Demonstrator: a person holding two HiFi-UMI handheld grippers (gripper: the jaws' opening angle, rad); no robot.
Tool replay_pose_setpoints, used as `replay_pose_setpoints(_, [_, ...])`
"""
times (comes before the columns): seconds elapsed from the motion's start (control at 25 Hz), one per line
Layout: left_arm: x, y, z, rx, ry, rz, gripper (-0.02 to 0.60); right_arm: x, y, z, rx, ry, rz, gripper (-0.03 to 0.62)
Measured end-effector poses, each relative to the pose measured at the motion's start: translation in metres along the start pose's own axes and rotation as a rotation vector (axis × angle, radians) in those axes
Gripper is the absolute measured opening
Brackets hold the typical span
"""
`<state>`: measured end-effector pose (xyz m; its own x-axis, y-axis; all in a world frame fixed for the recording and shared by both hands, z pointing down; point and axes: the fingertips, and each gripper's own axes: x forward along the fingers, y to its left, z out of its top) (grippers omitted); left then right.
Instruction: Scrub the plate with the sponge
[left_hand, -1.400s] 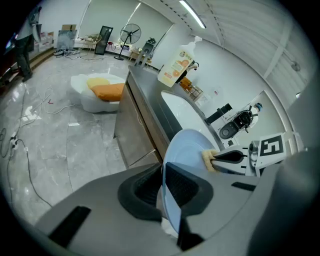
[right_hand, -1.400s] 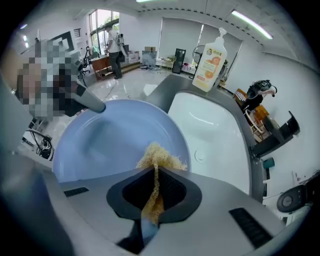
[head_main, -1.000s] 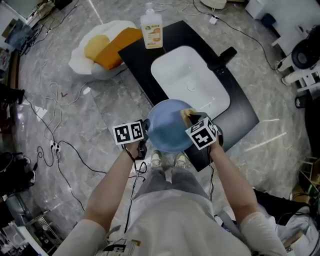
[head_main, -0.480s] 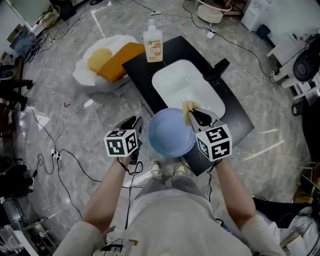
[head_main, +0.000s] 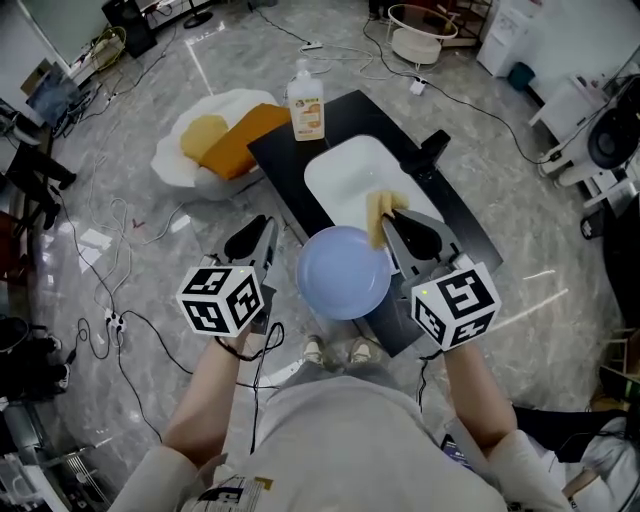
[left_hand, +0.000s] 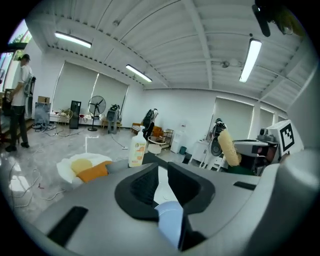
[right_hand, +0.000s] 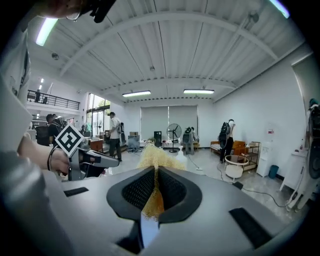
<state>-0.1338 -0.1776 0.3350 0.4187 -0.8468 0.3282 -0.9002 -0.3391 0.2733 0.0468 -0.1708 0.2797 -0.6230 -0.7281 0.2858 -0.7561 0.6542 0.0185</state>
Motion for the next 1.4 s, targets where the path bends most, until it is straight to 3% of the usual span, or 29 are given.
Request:
replay_pose_setpoints(0.16, [-0.020,-0.014,0.029,0.069,-0.083,-0.012,0.057,-0.022,0.003,0.027,-0.057,-0.078,-0.021,0.044])
replay_pose_setpoints(0.44, [-0.044,-0.036,0.050,0.222,-0.147,-0.029,0.046,-0.060,0.021,0.065,-0.083,-0.177,-0.001,0.044])
replay_pose_setpoints(0.64, [-0.064,-0.064,0.071,0.284,-0.236,-0.084,0.043,-0.077,0.037,0.068,-0.130,-0.185,0.014,0.045])
replay_pose_setpoints(0.8, [-0.080,-0.081,0.083,0.356,-0.300,-0.089,0.040,-0.085,0.045,0.063,-0.102,-0.187,0.027,0.044])
replay_pose_setpoints(1.0, [-0.085,-0.092,0.074,0.345,-0.306,-0.127,0.038,-0.090,0.050,0.050,-0.074,-0.171,0.024,0.044])
replay_pose_setpoints(1.4, [-0.092,-0.095,0.064,0.334,-0.266,-0.114,0.038,-0.100,0.059,0.065,-0.119,-0.194,0.016,0.044])
